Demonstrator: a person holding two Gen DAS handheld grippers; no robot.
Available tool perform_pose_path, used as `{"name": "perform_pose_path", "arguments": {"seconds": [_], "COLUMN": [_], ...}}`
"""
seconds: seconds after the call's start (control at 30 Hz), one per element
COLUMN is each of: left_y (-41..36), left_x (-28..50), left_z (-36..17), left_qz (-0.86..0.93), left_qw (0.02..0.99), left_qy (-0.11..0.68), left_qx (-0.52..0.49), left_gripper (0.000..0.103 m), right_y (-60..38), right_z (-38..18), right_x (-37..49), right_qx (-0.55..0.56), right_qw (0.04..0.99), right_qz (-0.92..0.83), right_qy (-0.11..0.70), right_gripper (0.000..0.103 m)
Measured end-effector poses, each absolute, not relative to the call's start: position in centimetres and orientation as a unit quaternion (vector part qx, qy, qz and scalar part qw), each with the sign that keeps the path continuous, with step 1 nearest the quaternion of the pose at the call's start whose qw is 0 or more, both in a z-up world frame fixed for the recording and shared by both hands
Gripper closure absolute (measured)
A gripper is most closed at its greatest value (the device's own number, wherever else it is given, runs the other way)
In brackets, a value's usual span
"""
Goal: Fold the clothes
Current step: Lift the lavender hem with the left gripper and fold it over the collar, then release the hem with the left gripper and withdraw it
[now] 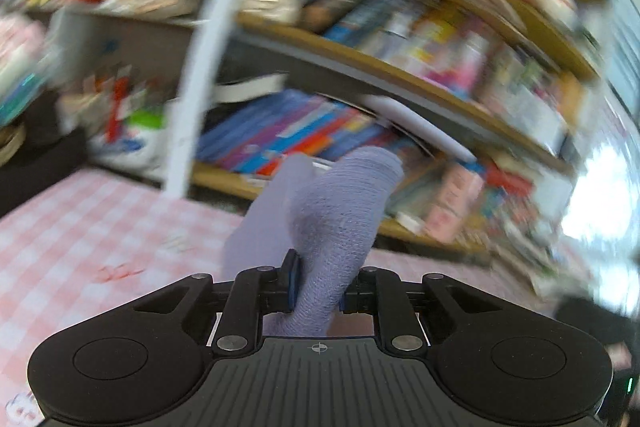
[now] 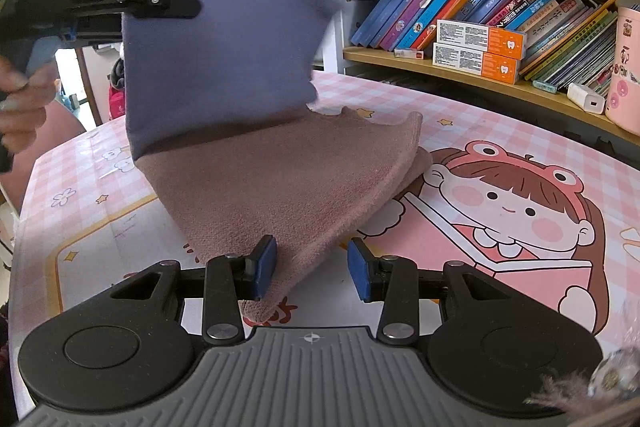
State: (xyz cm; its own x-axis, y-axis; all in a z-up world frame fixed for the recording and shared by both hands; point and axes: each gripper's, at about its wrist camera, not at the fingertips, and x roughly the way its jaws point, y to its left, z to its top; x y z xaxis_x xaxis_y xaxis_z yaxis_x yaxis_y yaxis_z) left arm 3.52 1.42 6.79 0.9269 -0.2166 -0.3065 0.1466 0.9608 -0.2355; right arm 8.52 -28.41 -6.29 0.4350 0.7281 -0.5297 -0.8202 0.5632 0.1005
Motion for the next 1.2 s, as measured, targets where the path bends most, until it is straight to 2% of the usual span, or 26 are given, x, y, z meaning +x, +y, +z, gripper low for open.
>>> {"name": "perform_pose_path", "arguments": {"seconds": [0.07,0.2,0.27,0.33,0.7,0.87,1.07,1.2], "left_y": [-1.8,-8.6,-10.5,-11.4,-11.1,-11.4,-10.7,-10.6], "left_x": [3.5,3.3,2.7,2.3,0.8,0.0,1.2,0.8], "left_z": [6.0,2.4,0.7,-0.2,1.7,1.6,-0.9,-1.5], "left_qz": [-0.112,-0.127,-0.123,-0.121,-0.137,-0.162,-0.207,-0.21], "left_qw": [0.976,0.959,0.949,0.942,0.95,0.949,0.935,0.937], "left_qy": [0.179,0.22,0.219,0.213,0.181,0.186,0.249,0.243], "left_qx": [-0.045,0.125,0.192,0.228,0.213,0.195,0.145,0.14], "left_gripper": [0.086,0.075,0.066,0.065,0.057,0.058,0.059,0.057], "right_y": [-28.4,-28.5,-28.4,-28.5,-29.0,-29.1,-31.0,-32.2], "right_z": [-6.3,-6.2,-6.2,-6.2,-6.4,-6.4,-6.0,-5.7], "right_x": [8.5,8.6,8.6,8.6,9.0,9.0,10.3,11.3], "right_qx": [-0.086,-0.085,-0.085,-0.083,-0.06,-0.056,0.044,0.11], "right_qw": [0.843,0.842,0.842,0.84,0.836,0.835,0.83,0.821], "right_qz": [0.459,0.461,0.462,0.464,0.467,0.468,0.471,0.47], "right_qy": [0.268,0.268,0.268,0.268,0.281,0.284,0.296,0.303], "right_gripper": [0.066,0.067,0.067,0.069,0.07,0.071,0.072,0.073]}}
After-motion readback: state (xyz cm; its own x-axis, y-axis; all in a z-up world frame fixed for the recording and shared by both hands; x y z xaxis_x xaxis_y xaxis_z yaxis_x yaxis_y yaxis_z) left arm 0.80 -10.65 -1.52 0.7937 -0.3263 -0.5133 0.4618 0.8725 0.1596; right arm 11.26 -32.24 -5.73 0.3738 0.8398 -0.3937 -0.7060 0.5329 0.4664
